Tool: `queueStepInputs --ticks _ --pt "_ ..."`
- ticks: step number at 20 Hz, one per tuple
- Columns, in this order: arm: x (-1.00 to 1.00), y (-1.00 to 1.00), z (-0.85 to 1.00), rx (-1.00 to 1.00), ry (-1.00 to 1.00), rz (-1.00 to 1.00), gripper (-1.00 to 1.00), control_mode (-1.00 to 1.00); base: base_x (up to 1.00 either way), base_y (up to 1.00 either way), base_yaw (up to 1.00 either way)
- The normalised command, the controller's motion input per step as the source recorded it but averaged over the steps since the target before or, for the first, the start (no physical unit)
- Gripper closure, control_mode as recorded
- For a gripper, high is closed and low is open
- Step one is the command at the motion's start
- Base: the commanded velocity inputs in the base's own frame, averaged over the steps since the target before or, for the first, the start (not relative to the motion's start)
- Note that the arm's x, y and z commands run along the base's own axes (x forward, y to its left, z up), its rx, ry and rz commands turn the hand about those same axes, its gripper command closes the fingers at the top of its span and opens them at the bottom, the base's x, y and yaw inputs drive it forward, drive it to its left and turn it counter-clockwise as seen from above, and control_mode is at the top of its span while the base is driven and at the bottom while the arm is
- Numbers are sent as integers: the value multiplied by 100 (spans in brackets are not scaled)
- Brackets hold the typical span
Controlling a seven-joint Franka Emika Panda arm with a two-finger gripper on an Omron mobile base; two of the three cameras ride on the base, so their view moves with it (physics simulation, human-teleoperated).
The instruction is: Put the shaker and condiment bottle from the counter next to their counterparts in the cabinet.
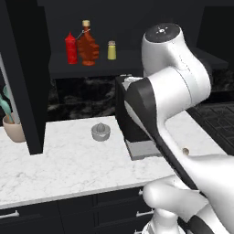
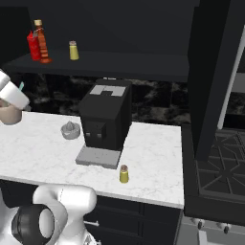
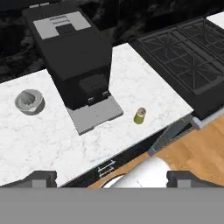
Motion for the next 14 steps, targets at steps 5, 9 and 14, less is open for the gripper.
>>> queueStepInputs --ticks 5,9,14 --pt "-48 -62 -61 14 -48 30 -100 -100 0 0 0" --pt "-2 -50 -38 8 -30 28 -100 -100 0 0 0" --pt "48 -40 -8 4 -3 21 -100 -100 0 0 0"
